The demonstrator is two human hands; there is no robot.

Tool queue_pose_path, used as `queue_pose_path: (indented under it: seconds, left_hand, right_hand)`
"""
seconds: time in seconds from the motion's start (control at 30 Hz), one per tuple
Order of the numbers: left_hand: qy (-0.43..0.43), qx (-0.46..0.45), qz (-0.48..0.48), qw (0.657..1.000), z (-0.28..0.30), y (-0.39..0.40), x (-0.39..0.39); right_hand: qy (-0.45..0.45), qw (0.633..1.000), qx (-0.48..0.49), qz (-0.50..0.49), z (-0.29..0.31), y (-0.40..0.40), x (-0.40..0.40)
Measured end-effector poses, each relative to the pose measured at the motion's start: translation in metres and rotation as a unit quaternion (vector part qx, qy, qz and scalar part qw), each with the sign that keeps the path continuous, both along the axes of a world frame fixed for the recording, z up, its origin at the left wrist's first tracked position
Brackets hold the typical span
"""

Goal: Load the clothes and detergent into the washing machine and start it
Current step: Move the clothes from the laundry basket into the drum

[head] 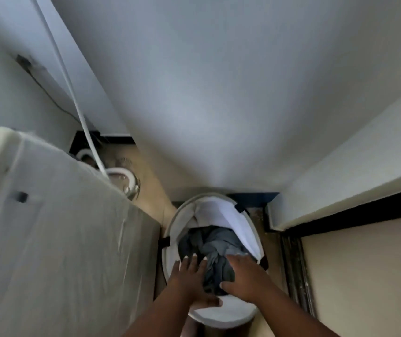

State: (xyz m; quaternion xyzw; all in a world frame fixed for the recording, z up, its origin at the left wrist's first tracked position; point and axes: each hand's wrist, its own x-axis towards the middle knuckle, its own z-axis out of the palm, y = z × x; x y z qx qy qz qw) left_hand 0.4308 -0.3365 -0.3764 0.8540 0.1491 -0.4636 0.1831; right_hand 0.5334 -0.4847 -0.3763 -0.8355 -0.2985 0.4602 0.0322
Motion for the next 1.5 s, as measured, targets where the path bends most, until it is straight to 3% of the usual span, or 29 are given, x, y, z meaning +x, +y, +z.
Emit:
queue_pose_path:
  seconds: [0.33, 0.63, 0.9, 1.13, 1.27, 1.5]
  left_hand:
    - [0.031, -0.024, 0.046, 0.998, -0.144, -0.021, 0.028]
    - [0.054, -0.046, 0.108, 0.992, -0.243, -0.026, 0.038]
    - [0.035, -0.055, 0.158, 0.985, -0.315, -0.013, 0.048]
    - [-0.002, -0.060, 0.212, 0.975, -0.358, -0.008, 0.049]
    - [-0.038, -0.015, 0.162, 0.986, -0.363, -0.004, 0.052]
    - [-0.087, -0.030, 0.186, 0.978, -0.361, -0.002, 0.051]
  right_hand:
    - [-0.023, 0.999, -0.041, 0.023, -0.146, 0.011, 0.019]
    - [-0.025, 0.986, -0.126, -0.109, -0.244, 0.030, 0.037]
    - [-0.047, 0.973, -0.164, -0.155, -0.317, 0.017, 0.063]
    - [0.004, 0.971, -0.104, -0.216, -0.343, 0.015, 0.069]
    - [-0.079, 0.982, -0.057, -0.163, -0.341, 0.014, 0.062]
    - [-0.207, 0.970, -0.034, -0.125, -0.317, 0.011, 0.039]
